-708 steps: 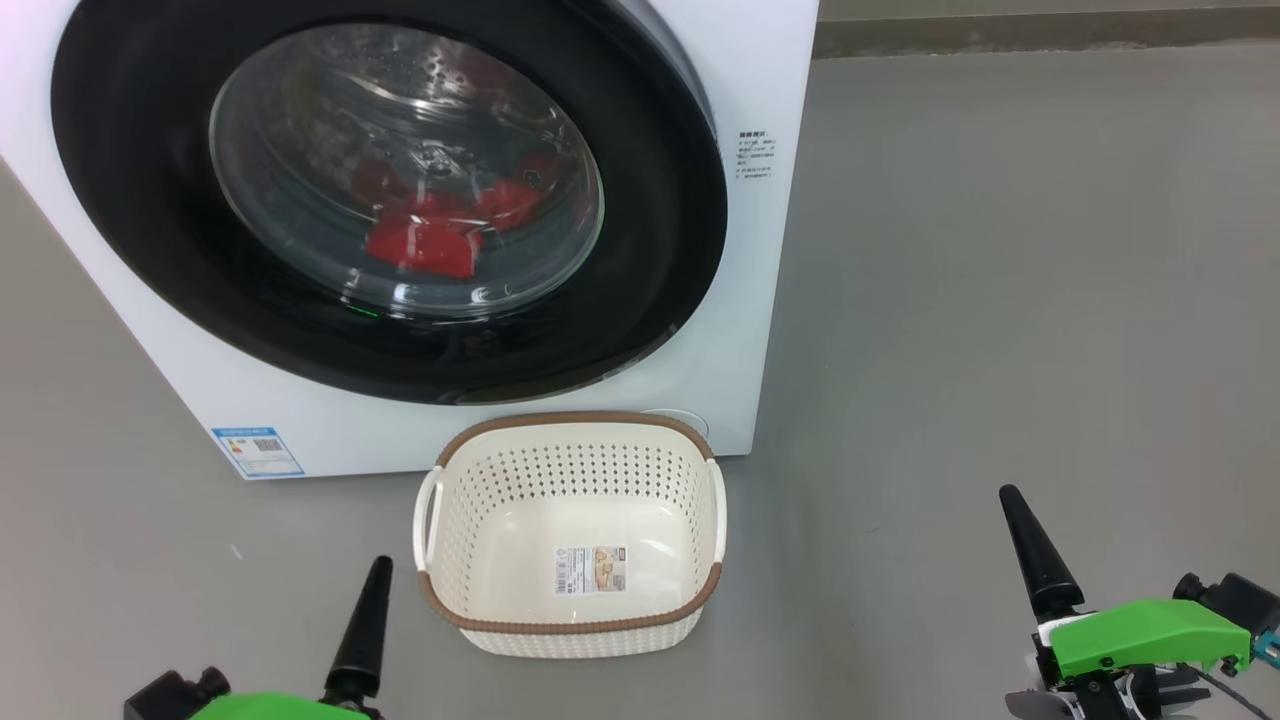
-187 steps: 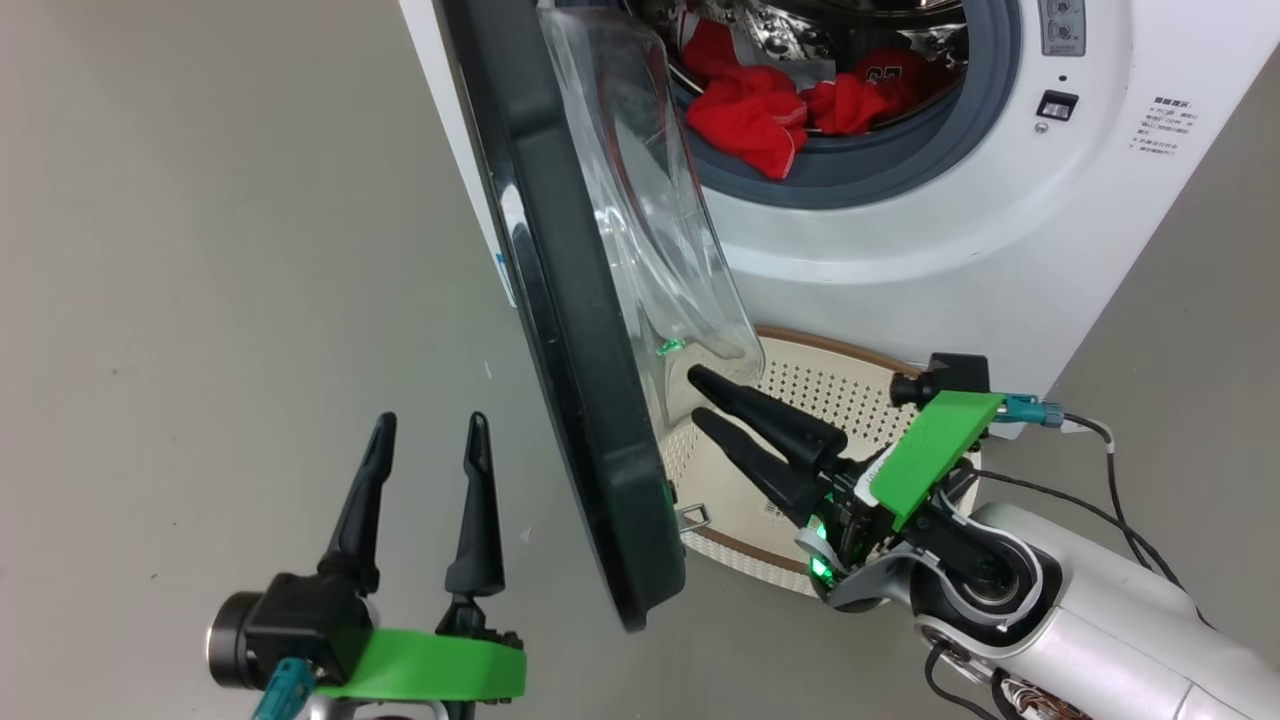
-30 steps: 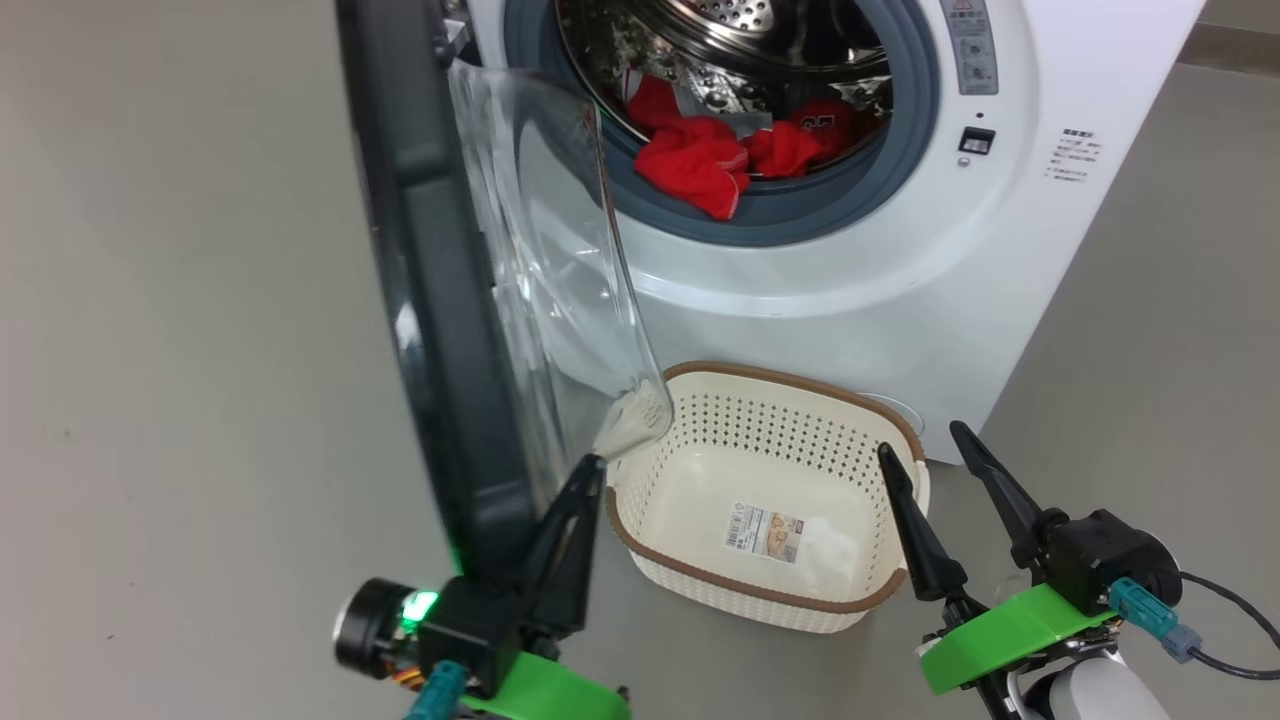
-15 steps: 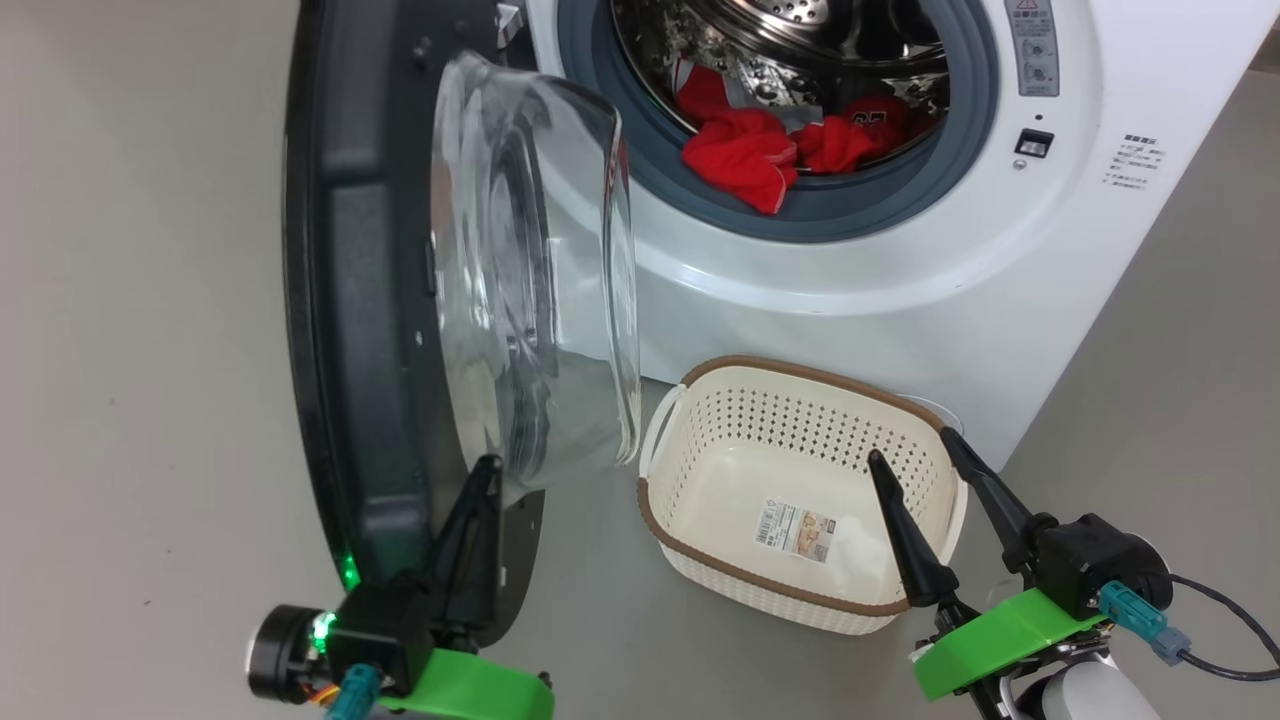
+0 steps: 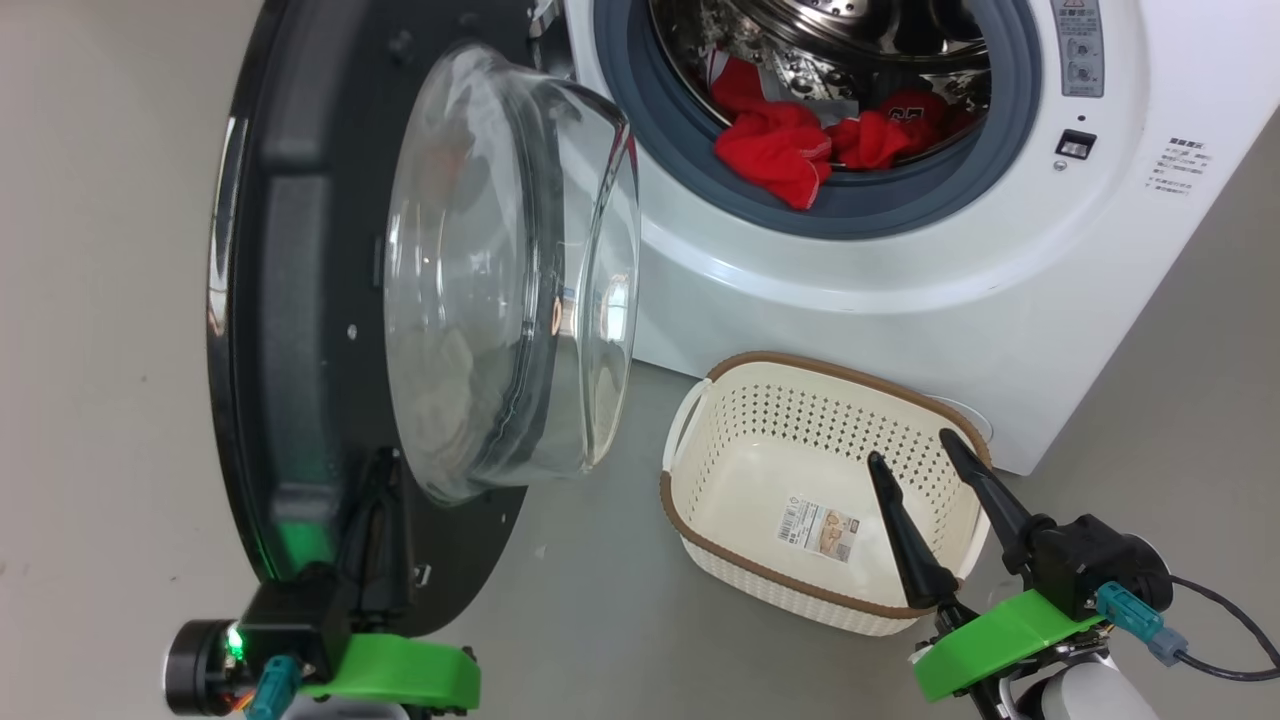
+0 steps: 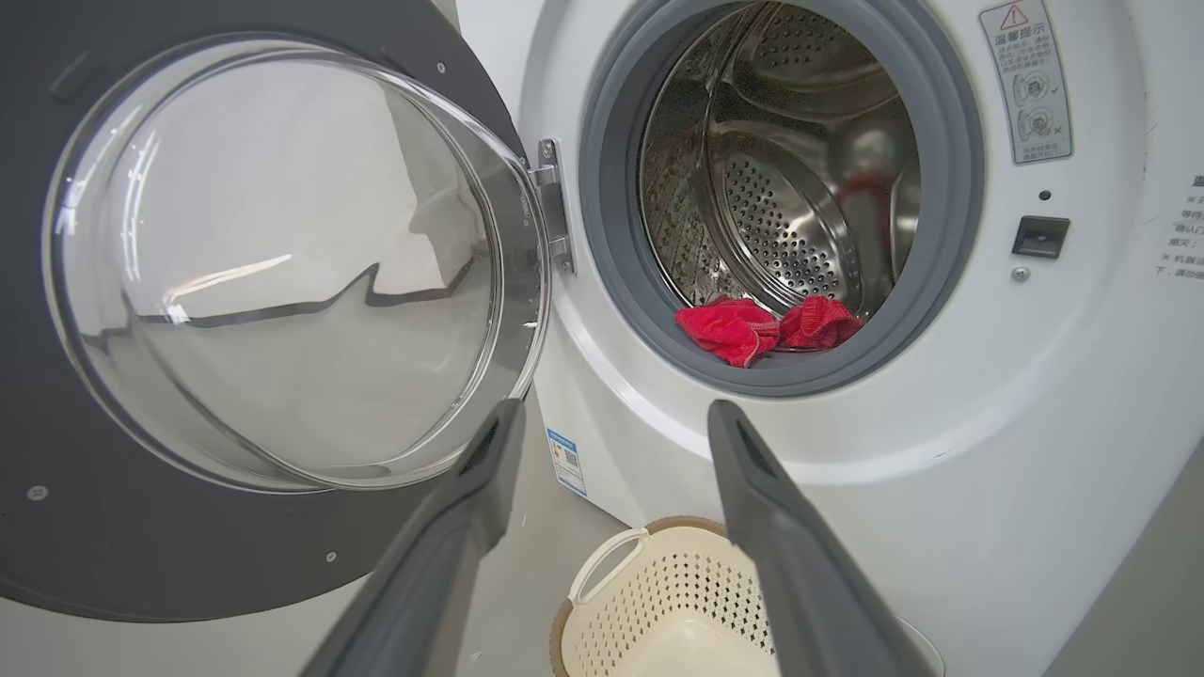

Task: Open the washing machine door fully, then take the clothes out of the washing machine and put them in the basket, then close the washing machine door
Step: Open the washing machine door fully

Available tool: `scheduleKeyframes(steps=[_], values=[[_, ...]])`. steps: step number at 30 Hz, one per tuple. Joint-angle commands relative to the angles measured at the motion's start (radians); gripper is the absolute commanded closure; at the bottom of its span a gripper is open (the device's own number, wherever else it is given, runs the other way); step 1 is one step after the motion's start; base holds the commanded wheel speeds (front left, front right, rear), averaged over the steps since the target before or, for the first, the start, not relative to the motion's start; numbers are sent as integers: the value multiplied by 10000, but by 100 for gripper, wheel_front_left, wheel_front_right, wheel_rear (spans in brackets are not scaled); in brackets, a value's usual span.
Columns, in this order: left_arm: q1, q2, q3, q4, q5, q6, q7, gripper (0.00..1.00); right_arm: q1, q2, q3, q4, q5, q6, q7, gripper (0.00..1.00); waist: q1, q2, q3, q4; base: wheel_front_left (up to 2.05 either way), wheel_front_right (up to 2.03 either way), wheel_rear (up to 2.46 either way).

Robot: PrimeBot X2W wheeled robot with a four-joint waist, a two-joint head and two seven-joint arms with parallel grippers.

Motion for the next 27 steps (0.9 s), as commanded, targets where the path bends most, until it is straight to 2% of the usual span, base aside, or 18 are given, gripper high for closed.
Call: scheduleKeyframes(steps=[1, 9, 27], values=[[-71, 299, 545, -130, -50, 171, -118, 100, -168, 20, 228, -197, -128, 46, -63, 0, 0, -1, 24, 59, 0, 0, 0], [35, 299, 1030, 82, -198, 257, -197, 100, -220, 20, 266, -95, -347, 46, -57, 0, 0, -1, 65, 227, 0, 0, 0], [-191, 24, 2664, 183, -6, -245, -215, 100, -177, 20, 245, -263, -662, 46, 147, 0, 0, -1, 133, 184, 0, 0, 0]])
